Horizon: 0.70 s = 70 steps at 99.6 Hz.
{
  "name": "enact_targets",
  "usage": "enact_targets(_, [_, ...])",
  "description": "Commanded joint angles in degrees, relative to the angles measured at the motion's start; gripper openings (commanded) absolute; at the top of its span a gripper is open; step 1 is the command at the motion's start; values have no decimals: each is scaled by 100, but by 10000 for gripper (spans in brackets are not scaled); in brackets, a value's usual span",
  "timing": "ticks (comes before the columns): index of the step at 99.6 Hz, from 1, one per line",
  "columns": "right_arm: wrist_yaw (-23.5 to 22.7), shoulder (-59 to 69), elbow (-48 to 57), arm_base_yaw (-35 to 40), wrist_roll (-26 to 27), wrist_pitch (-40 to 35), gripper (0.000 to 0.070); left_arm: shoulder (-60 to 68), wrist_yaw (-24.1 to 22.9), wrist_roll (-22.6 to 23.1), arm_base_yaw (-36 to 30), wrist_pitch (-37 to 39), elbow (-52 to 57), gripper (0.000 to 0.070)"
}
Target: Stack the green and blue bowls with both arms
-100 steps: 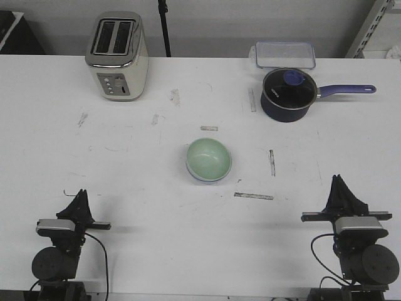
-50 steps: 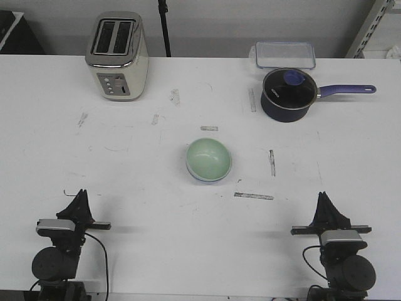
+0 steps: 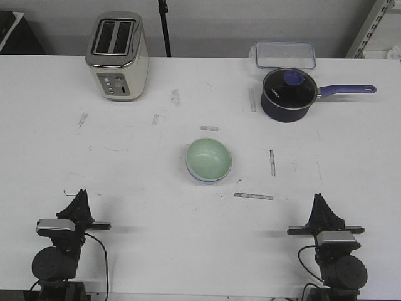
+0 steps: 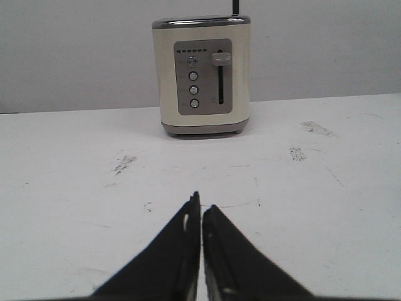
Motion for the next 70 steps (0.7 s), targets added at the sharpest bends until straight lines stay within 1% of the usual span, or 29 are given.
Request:
enact_targets(1, [-2, -4, -11, -4, 76, 70, 15, -11, -15, -24, 7, 66, -127, 2])
enact_targets(48, [-15, -4, -11, -4, 79, 59, 14, -11, -15, -24, 7, 66, -127, 2])
enact_targets(70, [77, -4, -11, -4, 76, 68, 14, -11, -15, -24, 7, 66, -127, 2])
